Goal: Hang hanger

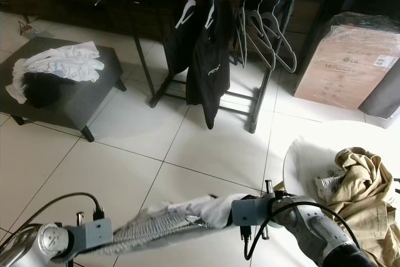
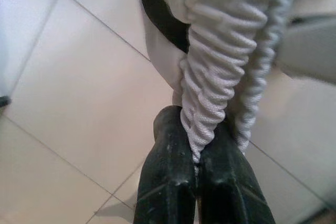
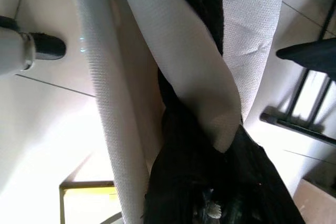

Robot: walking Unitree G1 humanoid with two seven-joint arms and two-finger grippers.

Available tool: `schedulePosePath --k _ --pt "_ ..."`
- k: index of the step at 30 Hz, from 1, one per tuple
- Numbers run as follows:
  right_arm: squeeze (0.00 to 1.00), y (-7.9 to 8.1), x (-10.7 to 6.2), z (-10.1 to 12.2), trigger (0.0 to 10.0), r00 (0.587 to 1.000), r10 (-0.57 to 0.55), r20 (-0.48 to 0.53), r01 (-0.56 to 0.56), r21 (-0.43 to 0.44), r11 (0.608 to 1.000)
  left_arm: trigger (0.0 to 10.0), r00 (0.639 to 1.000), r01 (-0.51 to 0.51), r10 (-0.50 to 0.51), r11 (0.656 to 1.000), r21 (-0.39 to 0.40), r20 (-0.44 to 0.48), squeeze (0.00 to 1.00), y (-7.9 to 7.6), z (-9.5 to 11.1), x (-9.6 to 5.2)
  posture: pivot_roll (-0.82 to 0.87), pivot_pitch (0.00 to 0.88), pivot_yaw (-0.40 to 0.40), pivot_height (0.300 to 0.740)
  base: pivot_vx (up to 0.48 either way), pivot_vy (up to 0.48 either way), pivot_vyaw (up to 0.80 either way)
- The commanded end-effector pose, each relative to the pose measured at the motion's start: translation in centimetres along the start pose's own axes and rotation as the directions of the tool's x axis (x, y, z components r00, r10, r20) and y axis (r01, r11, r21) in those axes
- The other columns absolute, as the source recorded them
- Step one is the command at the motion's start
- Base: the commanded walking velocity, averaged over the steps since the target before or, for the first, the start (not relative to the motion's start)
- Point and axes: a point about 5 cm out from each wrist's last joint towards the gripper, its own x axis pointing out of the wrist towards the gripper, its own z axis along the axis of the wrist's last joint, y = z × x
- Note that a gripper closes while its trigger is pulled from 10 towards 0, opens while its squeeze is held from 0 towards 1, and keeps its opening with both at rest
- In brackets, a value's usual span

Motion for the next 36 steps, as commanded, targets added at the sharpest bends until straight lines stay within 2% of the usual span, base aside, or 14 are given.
schedulePosePath --k 1,2,3,4,6,7,8,10,11,12,21,29,33,36 --pt "0.00 1.0 -0.2 -1.8 0.0 0.996 0.056 -0.072 -0.055 0.027 0.998 0.0 0.997 -0.020 0.014 0.995 -0.097 -0.070 0.00 -0.3 -2.1 0.0 -0.07 0.221 -0.004 0.740 0.000 0.000 0.00" --pt "0.00 1.6 -0.1 -1.7 0.0 0.994 0.088 -0.067 -0.087 0.025 0.996 0.0 0.997 0.016 0.001 0.980 -0.199 0.083 0.00 -0.3 0.0 0.0 -0.07 0.221 -0.004 0.740 0.000 0.000 0.00" --pt "0.00 1.6 -0.1 -1.7 0.0 0.994 0.088 -0.067 -0.087 0.025 0.996 0.0 0.997 0.016 0.001 0.980 -0.199 0.083 0.00 -0.3 0.0 0.0 -0.07 0.221 -0.004 0.740 0.000 0.000 0.00" --pt "0.00 2.6 0.1 -1.3 0.0 0.989 0.142 -0.033 -0.140 0.061 0.988 10.0 0.952 0.153 -0.066 0.949 -0.277 0.298 0.00 -0.7 2.7 -0.6 -0.07 0.221 -0.005 0.740 0.000 0.000 0.00" --pt "0.00 3.1 0.1 -0.8 0.0 0.984 0.176 0.008 -0.176 0.088 0.980 10.0 0.932 0.228 -0.140 0.943 -0.242 0.334 0.00 -1.3 3.2 -1.0 -0.07 0.220 -0.003 0.740 0.000 0.000 0.00" --pt "0.00 3.3 0.2 -0.6 0.0 0.982 0.188 0.025 -0.190 0.102 0.976 10.0 0.931 0.243 -0.167 0.948 -0.206 0.326 0.00 -1.6 3.1 -1.1 -0.07 0.220 -0.003 0.740 0.000 0.000 0.00" --pt "0.00 3.7 0.0 0.2 0.0 0.969 0.232 0.085 -0.241 0.131 0.962 10.0 0.936 0.254 -0.218 0.962 -0.099 0.276 0.00 -2.2 2.6 -1.1 -0.07 0.219 -0.002 0.740 0.000 0.000 0.00" --pt "0.00 3.8 -0.1 0.7 0.0 0.963 0.243 0.116 -0.258 0.148 0.955 10.0 0.940 0.253 -0.227 0.965 -0.073 0.254 0.00 -2.3 2.3 -1.1 -0.07 0.219 -0.001 0.740 0.000 0.000 0.00" --pt "0.00 3.9 -0.2 1.3 0.0 0.951 0.266 0.160 -0.290 0.159 0.944 10.0 0.942 0.264 -0.243 0.963 -0.063 0.230 0.25 -2.5 1.7 -1.0 -0.07 0.219 -0.001 0.740 0.000 0.000 0.00" --pt "0.00 3.9 -0.3 1.5 0.0 0.946 0.272 0.174 -0.300 0.165 0.940 10.0 0.939 0.271 -0.248 0.960 -0.069 0.238 1.00 -2.5 1.6 -1.0 -0.07 0.219 -0.001 0.740 0.000 0.000 0.00" --pt "0.00 3.9 -0.7 2.0 0.0 0.926 0.302 0.227 -0.350 0.207 0.914 10.0 0.927 0.293 -0.263 0.953 -0.078 0.267 1.00 -2.3 1.5 -1.9 -0.07 0.220 -0.003 0.740 0.000 0.000 0.00" --pt "0.00 4.7 -0.3 1.8 0.0 0.913 0.338 0.227 -0.388 0.232 0.892 10.0 0.870 0.275 -0.132 0.930 -0.245 0.475 1.00 0.3 2.7 -4.6 -0.06 0.207 0.001 0.740 0.000 0.000 0.00" --pt "0.00 5.1 -0.2 2.0 0.0 0.908 0.352 0.228 -0.402 0.234 0.885 10.0 0.838 0.264 -0.068 0.919 -0.293 0.541 1.00 1.9 2.9 -6.3 -0.05 0.199 0.005 0.740 0.000 0.000 0.00" --pt "0.00 5.1 -0.1 2.1 0.0 0.904 0.359 0.231 -0.410 0.234 0.882 10.0 0.835 0.261 -0.062 0.919 -0.296 0.547 1.00 2.1 2.9 -6.5 -0.05 0.198 0.006 0.740 0.000 0.000 0.00"
